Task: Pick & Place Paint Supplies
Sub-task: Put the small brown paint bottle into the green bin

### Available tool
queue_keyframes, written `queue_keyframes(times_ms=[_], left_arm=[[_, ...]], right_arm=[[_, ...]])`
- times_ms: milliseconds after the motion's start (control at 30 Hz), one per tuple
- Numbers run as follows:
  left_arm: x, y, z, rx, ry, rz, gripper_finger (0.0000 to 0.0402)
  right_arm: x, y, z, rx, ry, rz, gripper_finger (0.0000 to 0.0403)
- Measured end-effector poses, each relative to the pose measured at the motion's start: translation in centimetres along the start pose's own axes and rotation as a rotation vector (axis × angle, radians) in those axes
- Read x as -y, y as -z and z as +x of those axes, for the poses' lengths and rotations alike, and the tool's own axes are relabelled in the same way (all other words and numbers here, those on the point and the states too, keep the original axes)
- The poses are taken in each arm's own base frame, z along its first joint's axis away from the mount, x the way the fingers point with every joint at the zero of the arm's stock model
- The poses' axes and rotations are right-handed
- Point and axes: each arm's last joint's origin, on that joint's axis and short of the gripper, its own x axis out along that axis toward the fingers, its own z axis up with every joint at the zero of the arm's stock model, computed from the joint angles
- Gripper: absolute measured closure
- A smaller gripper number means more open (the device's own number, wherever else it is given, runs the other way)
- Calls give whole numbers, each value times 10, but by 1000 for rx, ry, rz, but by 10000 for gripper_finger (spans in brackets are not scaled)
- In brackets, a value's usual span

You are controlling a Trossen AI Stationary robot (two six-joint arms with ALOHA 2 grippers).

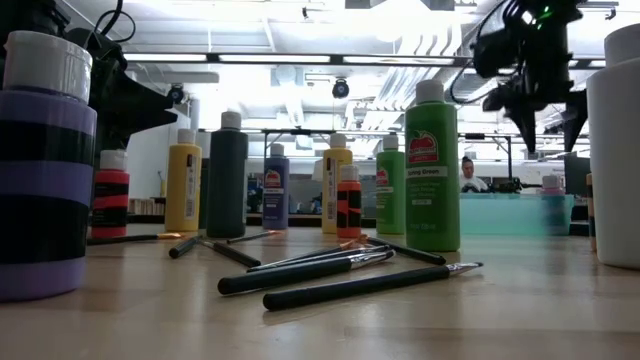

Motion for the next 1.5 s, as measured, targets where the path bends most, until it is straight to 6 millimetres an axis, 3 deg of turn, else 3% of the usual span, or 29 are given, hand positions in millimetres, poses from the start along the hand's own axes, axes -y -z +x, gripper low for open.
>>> queue_keyframes(times_ms=[333, 533, 667, 1000, 1500], left_arm=[[0, 0, 0, 0, 0, 0, 250], [0, 0, 0, 0, 0, 0, 250], [0, 0, 0, 0, 0, 0, 250], [0, 0, 0, 0, 0, 0, 250], [0, 0, 0, -1, 0, 0, 250]], right_arm=[[-16, 61, -8, -71, -31, -341, 169], [-19, 96, 12, -141, -12, -486, 169], [-19, 114, 24, -184, -14, -456, 169], [-26, 142, 23, -202, -105, -336, 169], [-44, 165, 45, -184, -2, -280, 169]])
